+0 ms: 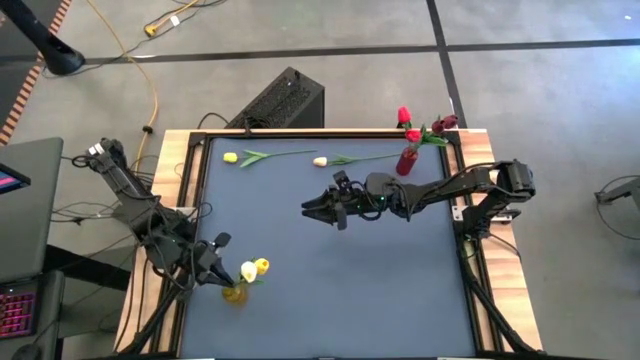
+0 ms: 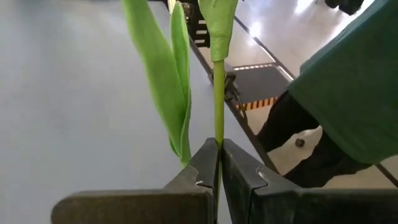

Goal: Sort flowers into vase by color
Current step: Put the bottom white flower into the yellow vase

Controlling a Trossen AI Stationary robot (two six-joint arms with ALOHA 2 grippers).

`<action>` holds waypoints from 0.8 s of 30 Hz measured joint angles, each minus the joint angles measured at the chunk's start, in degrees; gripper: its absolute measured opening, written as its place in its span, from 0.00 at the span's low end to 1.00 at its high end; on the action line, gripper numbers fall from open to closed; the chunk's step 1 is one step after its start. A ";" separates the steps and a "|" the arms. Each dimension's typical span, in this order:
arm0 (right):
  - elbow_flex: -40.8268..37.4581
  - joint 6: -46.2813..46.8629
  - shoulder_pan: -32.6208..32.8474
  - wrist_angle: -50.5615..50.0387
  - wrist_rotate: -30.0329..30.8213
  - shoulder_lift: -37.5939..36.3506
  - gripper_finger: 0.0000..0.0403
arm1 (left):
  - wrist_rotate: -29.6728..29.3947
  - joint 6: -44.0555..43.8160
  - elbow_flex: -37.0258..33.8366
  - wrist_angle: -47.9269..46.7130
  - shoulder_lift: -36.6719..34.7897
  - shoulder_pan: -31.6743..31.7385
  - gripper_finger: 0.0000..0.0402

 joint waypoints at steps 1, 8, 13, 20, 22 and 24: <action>0.00 0.02 0.00 0.00 -0.01 0.00 0.66 | 0.25 0.16 0.00 -0.01 0.00 0.00 0.00; 0.00 0.19 0.02 0.16 -0.33 0.00 0.66 | 2.16 3.83 0.00 0.03 0.00 0.00 0.00; 0.00 1.50 0.02 0.15 -1.29 0.00 0.66 | -1.34 5.00 0.00 -1.02 0.03 -0.47 0.00; 0.00 1.53 0.81 0.17 -1.40 -0.02 0.66 | -5.59 4.44 0.00 -3.75 0.17 -2.18 0.00; 0.00 1.53 0.83 0.17 -1.42 -0.02 0.66 | -5.67 4.00 0.00 -4.04 0.15 -2.68 0.00; 0.00 1.55 0.85 0.17 -1.42 -0.02 0.66 | -5.18 3.51 0.00 -4.79 0.17 -3.13 0.00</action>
